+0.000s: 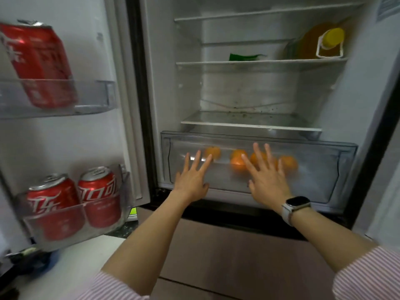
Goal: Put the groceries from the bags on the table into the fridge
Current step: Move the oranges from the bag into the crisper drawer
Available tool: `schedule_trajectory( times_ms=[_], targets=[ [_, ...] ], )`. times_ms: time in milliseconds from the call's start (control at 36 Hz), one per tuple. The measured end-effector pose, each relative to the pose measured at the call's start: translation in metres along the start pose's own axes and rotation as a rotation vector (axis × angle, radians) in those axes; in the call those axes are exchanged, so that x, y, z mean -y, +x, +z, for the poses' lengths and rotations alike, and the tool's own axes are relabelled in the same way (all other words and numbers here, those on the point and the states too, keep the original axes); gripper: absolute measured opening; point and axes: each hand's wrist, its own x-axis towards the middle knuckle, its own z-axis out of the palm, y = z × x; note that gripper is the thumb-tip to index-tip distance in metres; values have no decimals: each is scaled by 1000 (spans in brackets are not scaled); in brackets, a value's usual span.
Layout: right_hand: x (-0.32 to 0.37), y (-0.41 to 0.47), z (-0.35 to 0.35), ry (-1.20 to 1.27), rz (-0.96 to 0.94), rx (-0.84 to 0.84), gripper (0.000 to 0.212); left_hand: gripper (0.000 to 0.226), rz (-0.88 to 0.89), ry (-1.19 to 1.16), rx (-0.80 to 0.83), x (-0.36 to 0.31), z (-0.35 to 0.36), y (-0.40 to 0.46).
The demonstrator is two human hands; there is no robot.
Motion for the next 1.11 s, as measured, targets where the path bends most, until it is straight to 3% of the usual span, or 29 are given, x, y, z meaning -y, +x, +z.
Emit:
schedule_trajectory(
  times_ms=[306, 639, 778, 944, 1111],
  targets=[
    [-15, 48, 9, -94, 44, 171, 84, 82, 36, 89, 134, 11, 2, 57],
    [-23, 82, 36, 65, 203, 498, 78, 77, 39, 109, 154, 39, 31, 102],
    [-2, 60, 32, 167, 144, 407, 64, 71, 40, -5, 70, 27, 26, 81],
    [42, -2, 24, 466, 99, 134, 43, 62, -17, -187, -194, 16, 30, -8],
    [107, -90, 31, 673, -10, 170, 33, 53, -234, -250, -327, 38, 62, -154]
  ],
)
